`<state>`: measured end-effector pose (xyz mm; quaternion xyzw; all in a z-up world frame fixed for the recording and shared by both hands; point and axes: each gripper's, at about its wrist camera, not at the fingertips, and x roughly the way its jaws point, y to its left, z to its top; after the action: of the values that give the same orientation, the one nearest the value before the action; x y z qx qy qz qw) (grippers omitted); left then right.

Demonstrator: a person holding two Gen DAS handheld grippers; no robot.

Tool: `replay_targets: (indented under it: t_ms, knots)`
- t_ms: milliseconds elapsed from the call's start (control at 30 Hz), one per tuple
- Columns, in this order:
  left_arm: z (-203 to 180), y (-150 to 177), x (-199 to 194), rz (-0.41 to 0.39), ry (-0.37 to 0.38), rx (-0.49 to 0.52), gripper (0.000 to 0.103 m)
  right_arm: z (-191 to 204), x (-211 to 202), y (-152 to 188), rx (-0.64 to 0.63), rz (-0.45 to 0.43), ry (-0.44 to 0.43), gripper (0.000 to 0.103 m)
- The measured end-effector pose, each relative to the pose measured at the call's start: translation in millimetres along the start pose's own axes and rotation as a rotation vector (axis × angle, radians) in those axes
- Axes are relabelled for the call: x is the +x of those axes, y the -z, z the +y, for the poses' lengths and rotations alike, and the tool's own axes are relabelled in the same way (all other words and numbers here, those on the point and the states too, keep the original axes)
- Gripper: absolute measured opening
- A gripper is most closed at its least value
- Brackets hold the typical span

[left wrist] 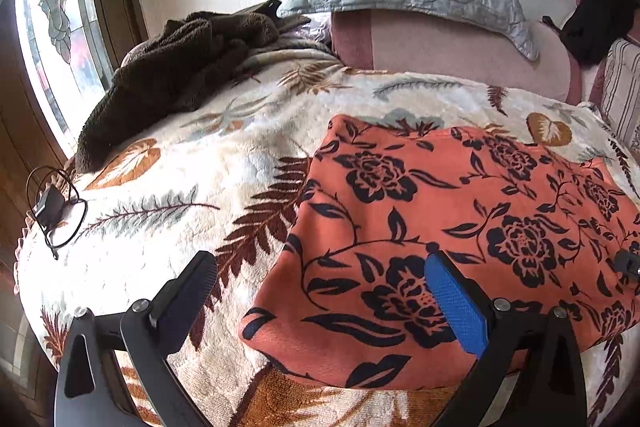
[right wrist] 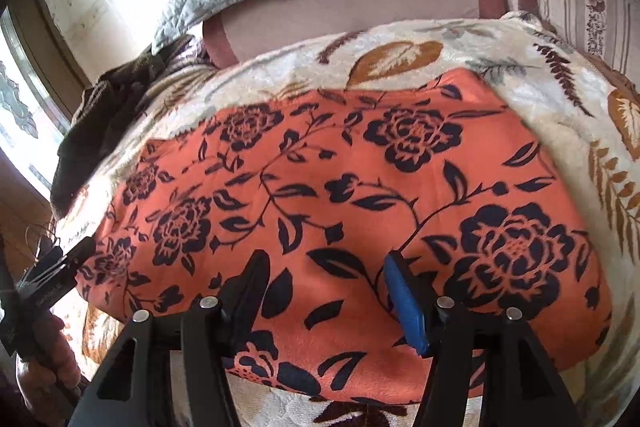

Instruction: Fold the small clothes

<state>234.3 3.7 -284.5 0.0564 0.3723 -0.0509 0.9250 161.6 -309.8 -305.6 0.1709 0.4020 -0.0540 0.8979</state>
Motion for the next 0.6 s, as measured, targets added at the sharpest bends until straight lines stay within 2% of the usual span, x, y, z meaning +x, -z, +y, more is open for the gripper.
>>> replay_targets:
  t_ms: [133,233,300,367,500,600]
  knots:
    - [-20.8,-4.6,-14.7,-0.047,0.072,0.054,0.103,-19.7,-22.9,-5.4,0.067,-0.095,0.029,0.062]
    - [-38.5,-0.3,-14.1,-0.030,0.108,0.110,0.103,-35.5,-28.2,-4.9,0.108,-0.097,0.061,0.062]
    - [-49.6,6.5,0.2,0.061,0.128,0.156,0.103,-48.4,-23.4,-1.7,0.152,-0.053,0.058,0.062]
    - [-59.0,18.2,22.7,0.181,0.112,0.195,0.103,-62.6,-8.6,4.9,0.202,0.052,0.041,0.061]
    - [-60.3,19.4,17.8,0.143,0.111,0.223,0.103,-76.9,-30.8,10.4,0.287,0.008,-0.038,0.060]
    - [-42.9,13.5,7.6,0.100,0.125,0.156,0.103,-94.8,-55.7,16.7,0.389,-0.041,-0.105,0.061]
